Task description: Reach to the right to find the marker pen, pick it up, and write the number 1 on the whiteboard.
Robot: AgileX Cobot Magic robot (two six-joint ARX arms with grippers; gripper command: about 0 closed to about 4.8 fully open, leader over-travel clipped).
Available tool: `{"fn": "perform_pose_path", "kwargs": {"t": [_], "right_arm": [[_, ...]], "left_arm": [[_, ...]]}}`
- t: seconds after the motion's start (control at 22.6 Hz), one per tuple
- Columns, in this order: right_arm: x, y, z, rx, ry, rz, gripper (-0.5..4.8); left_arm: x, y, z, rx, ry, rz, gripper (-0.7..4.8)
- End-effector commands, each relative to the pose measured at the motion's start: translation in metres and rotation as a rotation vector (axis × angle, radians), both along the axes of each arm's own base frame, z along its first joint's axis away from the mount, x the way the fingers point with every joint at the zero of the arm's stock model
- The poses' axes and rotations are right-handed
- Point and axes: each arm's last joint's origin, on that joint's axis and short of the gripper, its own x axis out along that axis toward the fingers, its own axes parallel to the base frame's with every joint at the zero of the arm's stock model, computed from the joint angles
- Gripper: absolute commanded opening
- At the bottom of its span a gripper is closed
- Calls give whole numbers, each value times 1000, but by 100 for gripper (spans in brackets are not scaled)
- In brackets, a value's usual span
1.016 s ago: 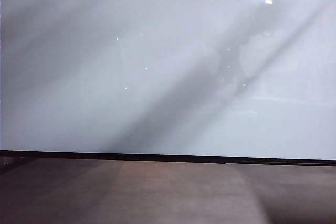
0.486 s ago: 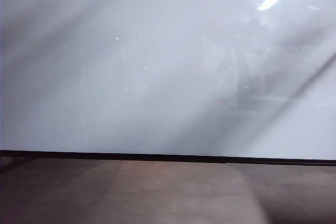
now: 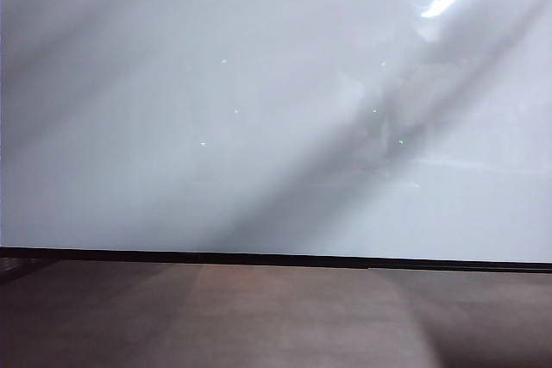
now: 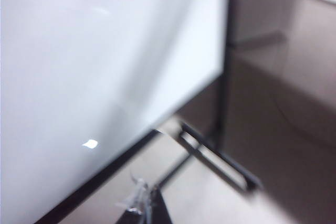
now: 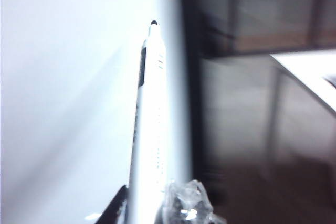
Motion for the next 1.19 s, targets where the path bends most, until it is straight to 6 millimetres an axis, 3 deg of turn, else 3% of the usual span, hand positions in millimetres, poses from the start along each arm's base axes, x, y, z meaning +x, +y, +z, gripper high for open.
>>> {"fn": "perform_pose_path", "kwargs": {"t": [0.04,0.09,0.22,0.35,0.44,0.57,0.75,0.93,1.19], "right_arm": [[-38,32,18,-91,-13,84,-6],[-52,41,22,-94,-48,116,-6],[-85,60,13,-80,-95,192,-6],[-110,71,-15,-34,-96,281,-6],[-125,78,-37,15,-104,344,-6],[-138,86,-74,20,-108,423,-6],[-137,94,-120,36,-61,473,-6],[-132,101,-164,138,41,514,-6],[-126,105,-207,174,148,512,-6]], "left_arm": [[-38,46,-16,-89,30,119,-5],[-57,62,-25,-139,6,158,-5],[-93,87,-47,-298,-75,198,-5],[-105,95,-75,-414,-129,227,-5],[-100,92,-95,-437,-157,208,-5],[-77,75,-135,-461,-152,117,-5],[-53,62,-199,-477,-96,162,-5],[-47,59,-250,-416,15,188,-5],[-47,59,-289,-383,74,227,-5]]}}
